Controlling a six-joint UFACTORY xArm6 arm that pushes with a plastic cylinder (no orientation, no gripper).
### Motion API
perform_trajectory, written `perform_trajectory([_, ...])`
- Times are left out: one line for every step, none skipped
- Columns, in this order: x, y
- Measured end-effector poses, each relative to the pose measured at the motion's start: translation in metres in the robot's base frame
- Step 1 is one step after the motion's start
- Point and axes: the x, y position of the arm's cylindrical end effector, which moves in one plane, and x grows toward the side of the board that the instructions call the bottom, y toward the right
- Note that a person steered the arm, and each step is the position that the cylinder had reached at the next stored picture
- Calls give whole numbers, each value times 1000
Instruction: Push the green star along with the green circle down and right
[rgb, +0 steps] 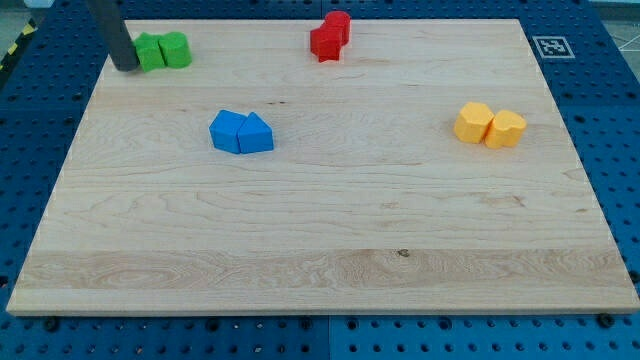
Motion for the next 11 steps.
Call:
perform_trajectory([-17,-5])
perform_trajectory([-28,-5])
perform_trajectory([-37,-6])
perform_trajectory([-49,-9])
perform_trajectory([-49,-14])
perform_trajectory([-49,-22])
perform_trajectory([-49,-22])
perform_trajectory([-49,-21])
perform_trajectory([-48,-17])
perform_trajectory([-47,-12])
perform_trajectory([-41,-6])
